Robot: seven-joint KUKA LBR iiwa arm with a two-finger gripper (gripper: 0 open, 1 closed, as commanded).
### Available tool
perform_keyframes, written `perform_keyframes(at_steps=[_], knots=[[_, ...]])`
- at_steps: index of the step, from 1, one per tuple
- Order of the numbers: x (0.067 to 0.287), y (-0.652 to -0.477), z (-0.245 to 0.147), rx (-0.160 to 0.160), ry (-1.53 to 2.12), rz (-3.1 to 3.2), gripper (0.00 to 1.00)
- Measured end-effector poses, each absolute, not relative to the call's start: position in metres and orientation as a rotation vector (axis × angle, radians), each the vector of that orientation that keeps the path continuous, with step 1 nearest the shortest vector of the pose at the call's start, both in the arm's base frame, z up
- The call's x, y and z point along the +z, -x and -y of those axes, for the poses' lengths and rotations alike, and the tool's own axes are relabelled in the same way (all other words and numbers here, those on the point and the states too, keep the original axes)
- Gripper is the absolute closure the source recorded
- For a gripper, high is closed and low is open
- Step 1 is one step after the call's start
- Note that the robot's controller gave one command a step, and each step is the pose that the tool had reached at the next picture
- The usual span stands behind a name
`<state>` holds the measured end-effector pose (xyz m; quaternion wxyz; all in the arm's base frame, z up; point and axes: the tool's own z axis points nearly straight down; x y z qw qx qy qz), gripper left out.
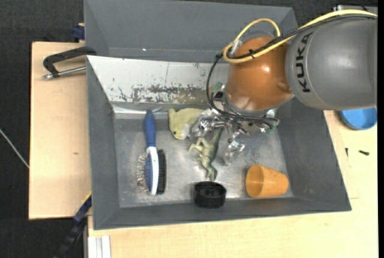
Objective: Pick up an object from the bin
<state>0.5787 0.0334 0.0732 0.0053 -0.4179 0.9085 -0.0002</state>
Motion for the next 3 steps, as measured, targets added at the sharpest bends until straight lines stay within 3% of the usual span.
perform_keyframes(at_steps=[1,2,3], knots=[[0.076,-0.58,-0.035,-0.001,1.307,-2.841,1.0],[0.075,-0.593,-0.035,0.005,1.719,-2.617,1.0],[0.215,-0.587,-0.022,-0.009,1.72,-2.614,1.0]])
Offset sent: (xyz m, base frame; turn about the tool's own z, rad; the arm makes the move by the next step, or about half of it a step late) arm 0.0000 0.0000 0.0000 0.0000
